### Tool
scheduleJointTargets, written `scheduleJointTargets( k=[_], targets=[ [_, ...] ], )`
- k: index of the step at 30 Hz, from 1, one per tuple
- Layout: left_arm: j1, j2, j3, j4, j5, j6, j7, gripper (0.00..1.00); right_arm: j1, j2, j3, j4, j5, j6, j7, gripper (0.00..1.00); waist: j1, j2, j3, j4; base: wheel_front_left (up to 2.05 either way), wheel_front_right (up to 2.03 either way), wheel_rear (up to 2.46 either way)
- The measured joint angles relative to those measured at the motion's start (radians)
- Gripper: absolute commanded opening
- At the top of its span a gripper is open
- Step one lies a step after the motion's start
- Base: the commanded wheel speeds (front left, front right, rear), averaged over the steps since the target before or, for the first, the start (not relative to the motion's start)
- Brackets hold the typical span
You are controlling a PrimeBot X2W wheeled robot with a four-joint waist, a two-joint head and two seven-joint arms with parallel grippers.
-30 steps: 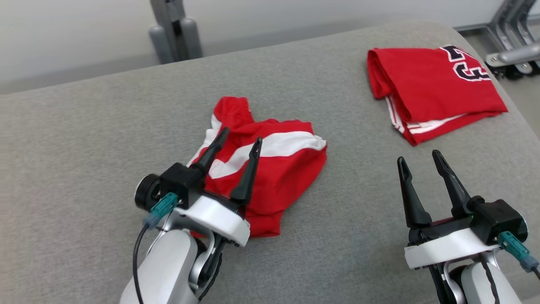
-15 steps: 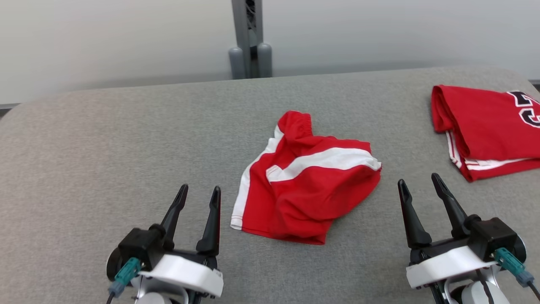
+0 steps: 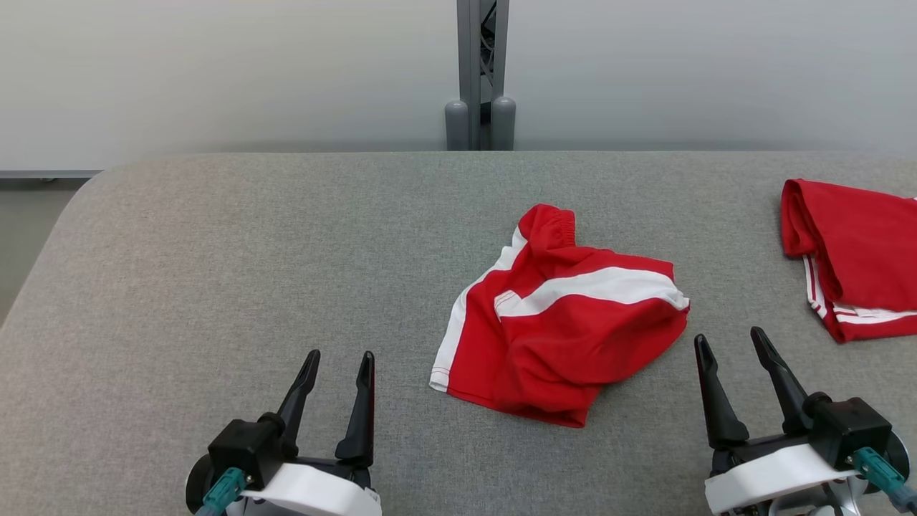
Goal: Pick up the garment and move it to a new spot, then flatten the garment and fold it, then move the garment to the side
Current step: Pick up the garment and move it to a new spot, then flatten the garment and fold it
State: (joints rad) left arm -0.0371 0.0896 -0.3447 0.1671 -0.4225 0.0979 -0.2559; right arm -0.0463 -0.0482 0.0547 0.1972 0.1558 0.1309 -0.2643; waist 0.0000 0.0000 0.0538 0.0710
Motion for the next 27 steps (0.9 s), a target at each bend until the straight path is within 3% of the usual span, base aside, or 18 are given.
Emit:
scheduleJointTargets(
  k=[16,27],
  targets=[
    [-0.022,-0.01,-0.031,0.03,-0.008,-0.009,0.001,1.0,-0.007,-0.003,0.016,0.009,-0.005,0.0,0.0,1.0,0.0,0.0,0.006,-0.028,0.0,0.0,0.0],
    [-0.308,-0.02,-0.152,0.05,0.07,-0.075,0.098,1.0,-0.065,-0.009,0.003,0.007,-0.007,0.0,0.0,1.0,0.0,0.0,0.091,-0.066,0.0,0.0,0.0]
  ],
)
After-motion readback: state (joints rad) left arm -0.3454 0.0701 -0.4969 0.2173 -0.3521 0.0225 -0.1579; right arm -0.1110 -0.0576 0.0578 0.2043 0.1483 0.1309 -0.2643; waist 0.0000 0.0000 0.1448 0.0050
